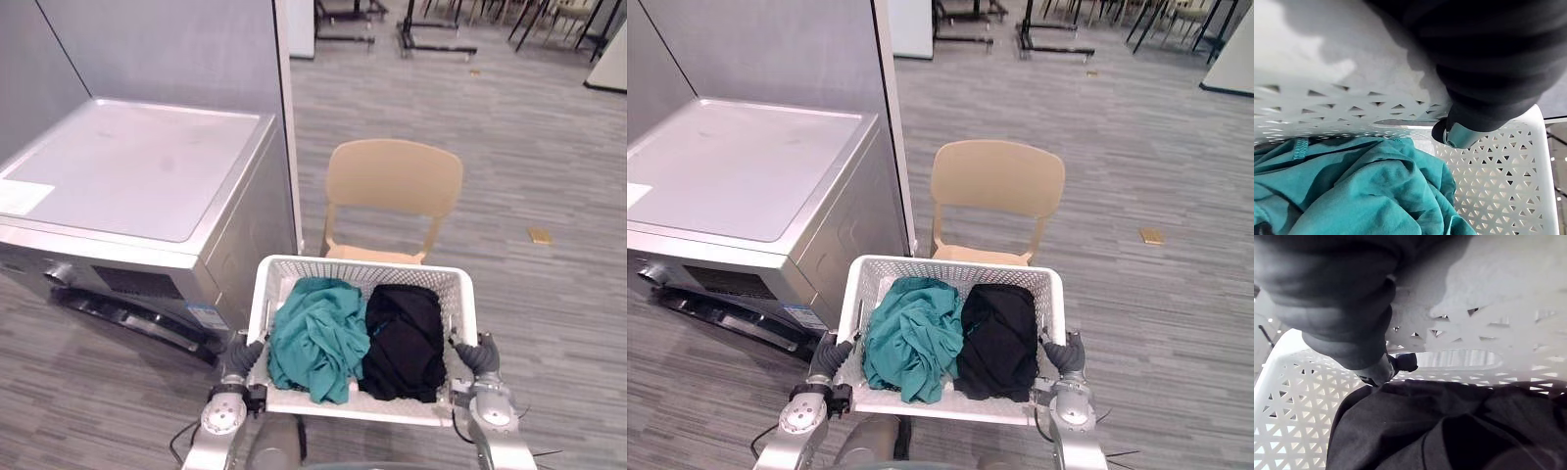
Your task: Pick up the laundry basket with both hands and put the clothes into the washing machine.
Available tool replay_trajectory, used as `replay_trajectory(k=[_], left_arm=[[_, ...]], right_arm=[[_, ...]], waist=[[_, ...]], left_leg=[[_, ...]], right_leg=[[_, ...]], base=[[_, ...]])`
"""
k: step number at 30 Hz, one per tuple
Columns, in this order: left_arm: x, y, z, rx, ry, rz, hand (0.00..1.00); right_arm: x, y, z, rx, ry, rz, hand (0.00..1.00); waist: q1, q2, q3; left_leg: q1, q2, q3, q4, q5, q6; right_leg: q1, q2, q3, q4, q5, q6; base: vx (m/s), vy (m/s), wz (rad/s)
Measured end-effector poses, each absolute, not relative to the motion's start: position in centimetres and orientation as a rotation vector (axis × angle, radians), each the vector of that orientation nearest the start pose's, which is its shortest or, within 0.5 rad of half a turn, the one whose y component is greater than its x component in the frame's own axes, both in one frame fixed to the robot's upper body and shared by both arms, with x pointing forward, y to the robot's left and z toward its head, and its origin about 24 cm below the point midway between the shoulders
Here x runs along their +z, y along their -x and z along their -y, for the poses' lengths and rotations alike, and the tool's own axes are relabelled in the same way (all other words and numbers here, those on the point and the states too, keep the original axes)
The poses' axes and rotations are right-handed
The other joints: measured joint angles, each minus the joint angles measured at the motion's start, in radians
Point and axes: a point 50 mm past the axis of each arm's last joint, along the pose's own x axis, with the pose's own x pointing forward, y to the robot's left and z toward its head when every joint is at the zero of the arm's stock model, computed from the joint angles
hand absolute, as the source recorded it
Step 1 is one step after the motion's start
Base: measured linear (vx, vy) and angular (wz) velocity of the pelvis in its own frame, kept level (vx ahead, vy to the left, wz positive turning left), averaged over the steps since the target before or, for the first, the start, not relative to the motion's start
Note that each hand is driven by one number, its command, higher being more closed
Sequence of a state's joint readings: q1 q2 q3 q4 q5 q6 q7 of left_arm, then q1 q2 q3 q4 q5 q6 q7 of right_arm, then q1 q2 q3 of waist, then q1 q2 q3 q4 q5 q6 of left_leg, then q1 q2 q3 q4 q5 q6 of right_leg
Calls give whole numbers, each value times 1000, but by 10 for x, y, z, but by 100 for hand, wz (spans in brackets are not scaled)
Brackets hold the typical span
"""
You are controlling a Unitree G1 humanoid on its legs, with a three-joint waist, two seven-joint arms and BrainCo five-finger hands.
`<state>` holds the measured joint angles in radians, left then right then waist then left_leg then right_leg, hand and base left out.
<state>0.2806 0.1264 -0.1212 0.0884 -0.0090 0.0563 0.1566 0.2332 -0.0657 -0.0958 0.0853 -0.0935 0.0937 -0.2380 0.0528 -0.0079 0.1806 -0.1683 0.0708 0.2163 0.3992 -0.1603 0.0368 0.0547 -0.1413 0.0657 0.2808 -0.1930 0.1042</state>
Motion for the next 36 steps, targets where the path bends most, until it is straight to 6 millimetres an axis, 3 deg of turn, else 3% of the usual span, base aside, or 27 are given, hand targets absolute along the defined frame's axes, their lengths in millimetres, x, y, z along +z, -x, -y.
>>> replay_trajectory(k=[2, 4, 5, 8, 11, 14, 17, 19, 20, 23, 25, 30, 31, 32, 36], left_arm=[[-41, -178, -172, 106, -140, -413, 100], [-40, -181, -173, 97, -153, -406, 100], [-39, -183, -174, 89, -167, -404, 100], [-42, -187, -174, 85, -184, -413, 100], [-39, -198, -174, 99, -194, -394, 100], [-27, -220, -172, 118, -202, -329, 100], [-6, -252, -171, 144, -213, -239, 100], [8, -271, -170, 162, -221, -186, 100], [23, -289, -171, 187, -232, -135, 100], [46, -311, -173, 215, -241, -63, 100], [81, -335, -176, 253, -240, 37, 100], [148, -363, -179, 324, -217, 225, 100], [154, -364, -179, 330, -213, 244, 0], [168, -368, -181, 359, -190, 284, 0], [192, -377, -179, 399, -157, 329, 0]], right_arm=[[-36, -191, 211, -372, 210, -407, 100], [-42, -192, 210, -365, 214, -437, 100], [-47, -190, 209, -364, 221, -458, 100], [-51, -191, 208, -367, 226, -472, 100], [-49, -205, 207, -344, 253, -458, 100], [-36, -228, 206, -345, 268, -393, 100], [-14, -259, 205, -355, 267, -302, 100], [2, -276, 205, -372, 259, -244, 100], [19, -291, 204, -382, 245, -183, 100], [40, -307, 202, -398, 223, -114, 100], [71, -328, 197, -411, 177, -17, 100], [137, -355, 188, -438, 110, 186, 100], [143, -357, 187, -444, 101, 204, 100], [157, -361, 185, -443, 87, 246, 0], [176, -365, 183, -465, 27, 295, 0]], waist=[[0, -2, 0], [-20, -7, 1], [-39, -10, 3], [-36, -14, 3], [-37, -25, 14], [-34, -21, 71], [-35, -11, 149], [-33, -13, 193], [-30, -11, 225], [-28, -11, 249], [-28, -11, 265], [-26, -6, 300], [-25, -6, 300], [-25, -7, 302], [-14, -7, 330]], left_leg=[[23, 5, 47, -10, -22, 0], [36, 1, 64, -32, -22, 1], [39, 1, 65, -51, -21, 2], [31, 7, 80, -50, -18, 5], [-22, 2, 89, -44, -2, 12], [-103, 13, 85, -5, 14, 14], [-217, 30, 61, 27, 43, 14], [-286, 35, 56, 39, 49, 9], [-350, 41, 55, 57, 53, 6], [-412, 47, 59, 65, 56, 2], [-474, 62, 60, 80, 63, -10], [-550, 91, 56, 102, 82, -17], [-558, 93, 57, 100, 87, -19], [-577, 97, 57, 94, 106, 0], [-586, 102, 57, 98, 129, 24]], right_leg=[[-48, -5, 16, 74, 3, 1], [-99, -14, 5, 144, 19, 10], [-127, -20, -30, 164, 40, -9], [-127, -34, -82, 129, 50, -22], [-129, -34, -107, 39, 50, -22], [-164, -30, -124, -6, 50, -22], [-268, -18, -149, 35, 49, -20], [-346, -19, -151, 87, 33, 1], [-431, -22, -149, 143, 17, 4], [-512, -25, -151, 191, 9, -5], [-585, -22, -156, 224, 9, -12], [-662, -17, -177, 258, 15, -24], [-671, -16, -178, 258, 15, -24], [-689, -12, -184, 257, 16, -26], [-693, -13, -209, 258, 17, -28]], base=[[55, 160, -92], [37, 113, -47], [39, 81, -15], [22, 29, -18], [-19, -5, -7], [-104, -27, 0], [-194, -54, 9], [-241, -50, 4], [-244, -51, 2], [-209, -47, 2], [-154, -60, -3], [-58, -43, -4], [54, -64, -2], [78, -51, -2], [132, -50, 1]])
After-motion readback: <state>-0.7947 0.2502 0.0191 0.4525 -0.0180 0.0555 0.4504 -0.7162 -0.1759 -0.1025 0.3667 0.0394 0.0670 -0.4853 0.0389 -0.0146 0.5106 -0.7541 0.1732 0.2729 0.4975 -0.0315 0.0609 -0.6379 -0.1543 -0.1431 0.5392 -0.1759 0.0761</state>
